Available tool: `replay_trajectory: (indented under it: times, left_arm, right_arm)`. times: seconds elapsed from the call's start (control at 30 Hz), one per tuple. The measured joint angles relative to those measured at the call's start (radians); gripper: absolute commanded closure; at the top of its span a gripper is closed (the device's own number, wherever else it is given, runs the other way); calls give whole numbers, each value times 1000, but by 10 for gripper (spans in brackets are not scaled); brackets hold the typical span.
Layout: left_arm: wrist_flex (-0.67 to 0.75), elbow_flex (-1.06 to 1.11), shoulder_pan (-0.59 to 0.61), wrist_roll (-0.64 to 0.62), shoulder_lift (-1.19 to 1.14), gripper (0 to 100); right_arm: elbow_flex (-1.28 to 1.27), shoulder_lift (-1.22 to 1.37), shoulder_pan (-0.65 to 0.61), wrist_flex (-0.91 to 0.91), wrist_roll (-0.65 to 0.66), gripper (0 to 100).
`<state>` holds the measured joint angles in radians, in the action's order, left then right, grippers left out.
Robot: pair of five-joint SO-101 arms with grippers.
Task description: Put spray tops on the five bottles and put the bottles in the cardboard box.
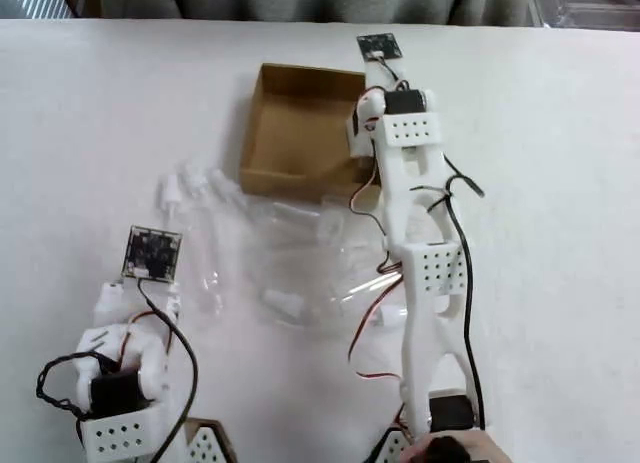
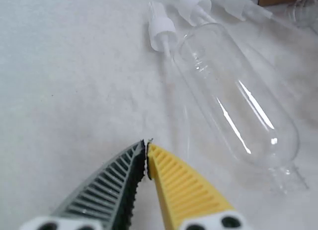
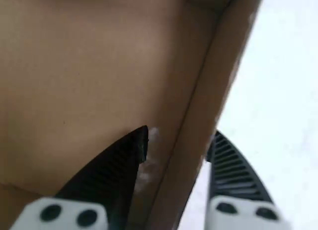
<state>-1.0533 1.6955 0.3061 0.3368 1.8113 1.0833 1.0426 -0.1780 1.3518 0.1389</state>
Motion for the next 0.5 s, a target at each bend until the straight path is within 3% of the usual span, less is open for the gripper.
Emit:
replay_trajectory:
  times: [0.27, 0.5]
  left_arm:
    - [0, 0, 0, 0, 0, 980]
    - [0, 0, 0, 0, 0, 980]
  right_arm:
    - [0, 0, -5, 0, 247, 981]
    - [0, 0, -9, -2, 347, 982]
